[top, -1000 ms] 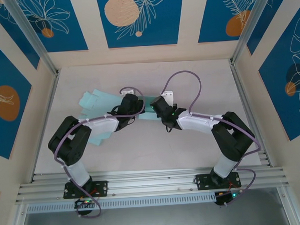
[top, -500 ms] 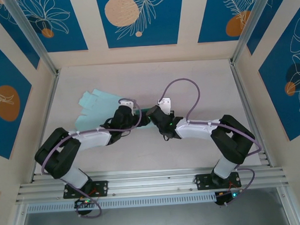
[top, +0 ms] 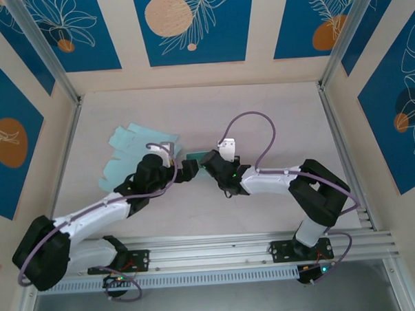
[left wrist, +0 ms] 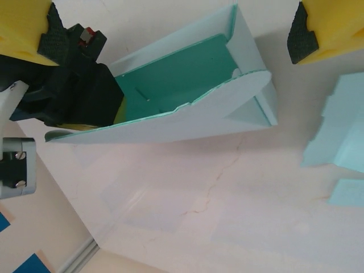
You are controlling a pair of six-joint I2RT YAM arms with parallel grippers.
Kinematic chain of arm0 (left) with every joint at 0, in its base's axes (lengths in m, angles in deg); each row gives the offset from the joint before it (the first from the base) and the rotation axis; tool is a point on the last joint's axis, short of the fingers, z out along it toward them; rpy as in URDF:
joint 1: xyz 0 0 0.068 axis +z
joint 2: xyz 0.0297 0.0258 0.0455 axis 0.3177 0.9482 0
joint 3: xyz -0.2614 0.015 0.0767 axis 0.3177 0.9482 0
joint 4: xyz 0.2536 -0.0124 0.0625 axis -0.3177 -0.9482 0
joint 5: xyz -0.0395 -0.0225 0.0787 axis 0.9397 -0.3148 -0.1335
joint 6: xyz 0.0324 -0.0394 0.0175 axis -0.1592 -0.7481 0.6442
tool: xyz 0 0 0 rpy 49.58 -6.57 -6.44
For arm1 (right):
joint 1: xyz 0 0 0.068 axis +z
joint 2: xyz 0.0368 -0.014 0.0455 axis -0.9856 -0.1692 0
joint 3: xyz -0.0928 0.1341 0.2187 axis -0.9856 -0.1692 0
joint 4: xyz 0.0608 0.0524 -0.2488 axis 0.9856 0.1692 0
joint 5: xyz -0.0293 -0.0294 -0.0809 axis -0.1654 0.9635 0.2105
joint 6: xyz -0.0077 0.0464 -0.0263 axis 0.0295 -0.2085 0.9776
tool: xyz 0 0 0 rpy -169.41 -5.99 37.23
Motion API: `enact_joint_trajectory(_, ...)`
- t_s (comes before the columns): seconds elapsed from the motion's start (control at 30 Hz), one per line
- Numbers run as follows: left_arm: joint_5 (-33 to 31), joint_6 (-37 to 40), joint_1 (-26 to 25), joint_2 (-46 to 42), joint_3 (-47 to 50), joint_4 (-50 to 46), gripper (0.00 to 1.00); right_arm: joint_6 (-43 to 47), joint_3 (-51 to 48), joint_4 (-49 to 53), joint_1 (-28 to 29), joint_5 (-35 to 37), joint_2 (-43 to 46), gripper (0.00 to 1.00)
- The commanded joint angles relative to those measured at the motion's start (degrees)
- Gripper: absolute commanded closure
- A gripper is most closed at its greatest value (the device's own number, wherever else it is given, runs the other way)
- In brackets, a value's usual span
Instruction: Fold the paper box
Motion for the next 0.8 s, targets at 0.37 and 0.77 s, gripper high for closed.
enact_joint_trajectory(0.37, 9.5, 12.8, 1.7, 15.6, -24.9, -12.5, 0.4, -0.9, -2.2, 8.9, 2.5, -0.4, -2.7, 0.91)
enact_joint_trajectory(0.77, 17.3, 2.4, 1.7, 29.7, -25.5, -5.6, 0.67, 0.2, -2.1, 12.0, 5.2, -0.8, -1.8, 0.77)
